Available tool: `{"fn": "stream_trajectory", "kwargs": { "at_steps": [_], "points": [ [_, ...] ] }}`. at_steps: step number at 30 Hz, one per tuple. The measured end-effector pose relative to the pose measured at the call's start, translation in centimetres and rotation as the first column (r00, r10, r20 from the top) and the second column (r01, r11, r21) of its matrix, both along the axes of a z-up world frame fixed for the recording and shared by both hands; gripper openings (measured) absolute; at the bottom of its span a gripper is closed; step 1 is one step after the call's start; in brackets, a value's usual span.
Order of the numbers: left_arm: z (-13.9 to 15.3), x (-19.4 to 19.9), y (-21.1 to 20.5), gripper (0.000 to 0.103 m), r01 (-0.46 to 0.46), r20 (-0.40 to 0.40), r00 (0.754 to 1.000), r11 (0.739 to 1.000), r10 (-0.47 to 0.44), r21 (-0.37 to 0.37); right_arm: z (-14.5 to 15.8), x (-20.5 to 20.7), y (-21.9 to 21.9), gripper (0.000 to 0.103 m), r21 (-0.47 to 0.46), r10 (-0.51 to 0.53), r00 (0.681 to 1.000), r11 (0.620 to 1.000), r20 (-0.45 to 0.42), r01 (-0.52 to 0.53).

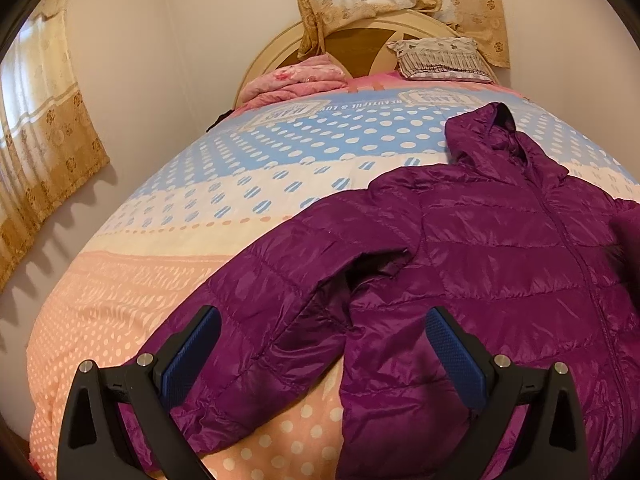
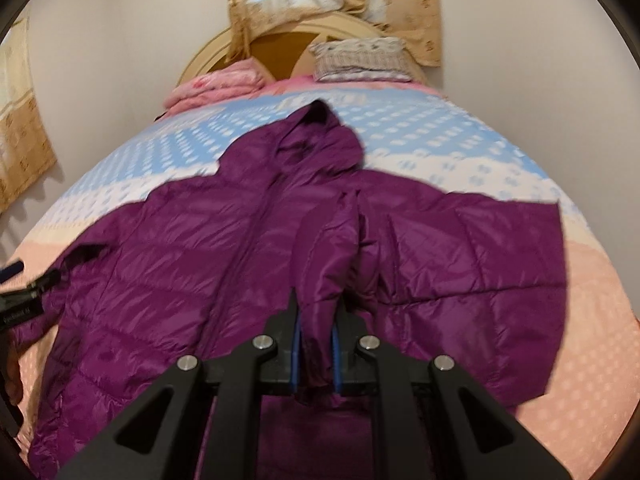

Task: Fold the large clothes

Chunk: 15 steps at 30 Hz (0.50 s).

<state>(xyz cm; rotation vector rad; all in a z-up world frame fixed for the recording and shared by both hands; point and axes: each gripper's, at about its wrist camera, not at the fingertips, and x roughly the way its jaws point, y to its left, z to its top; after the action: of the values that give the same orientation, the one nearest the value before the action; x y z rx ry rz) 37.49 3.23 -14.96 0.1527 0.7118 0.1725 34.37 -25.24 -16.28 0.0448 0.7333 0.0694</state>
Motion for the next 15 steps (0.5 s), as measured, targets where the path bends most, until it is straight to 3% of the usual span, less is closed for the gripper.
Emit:
{"fn": "stream_trajectory", "kwargs": {
  "at_steps": [2,4,6,9,11,15],
  "points": [
    [0.1,0.1,-0.4,0.102,0.003,0.0,1.0,1.0,-0.003,0.002,-1.0,0.6,1.1,0.017,-0.016,0.034,0.999,0.999,-0.042,-0.035],
    [0.3,0.2,-0.8,0.102,0.001,-0.003,1.0,1.0,-0.001,0.002,-1.2,0.1,1.8,0.027,-0.043,0.058,0.997,0.997,-0.049,-0.06],
    [0.6,0.2,-1.3,0.102,0.006,0.001,1.0,1.0,-0.006,0.002,-0.6,-1.3,2.2,0.08,-0.023,0.12,0.992,0.992,-0.031,-0.12],
    [1.4,0.1,-2.4,0.102,0.018,0.01,1.0,1.0,-0.018,0.004,0.8,-4.1,2.6,0.084,-0.106,0.137,0.991,0.985,0.011,-0.135],
    [1.9,-0.1,-3.5,0.102,0.03,0.019,0.999,1.0,-0.03,-0.001,1.7,-5.6,1.7,0.084,-0.093,0.145,0.989,0.986,0.034,-0.141],
    [3.1,-0.4,-6.7,0.102,0.081,0.032,0.996,0.996,-0.08,-0.031,2.9,-7.5,-1.4,0.083,-0.127,0.049,0.997,0.991,0.066,-0.04]
  ]
}}
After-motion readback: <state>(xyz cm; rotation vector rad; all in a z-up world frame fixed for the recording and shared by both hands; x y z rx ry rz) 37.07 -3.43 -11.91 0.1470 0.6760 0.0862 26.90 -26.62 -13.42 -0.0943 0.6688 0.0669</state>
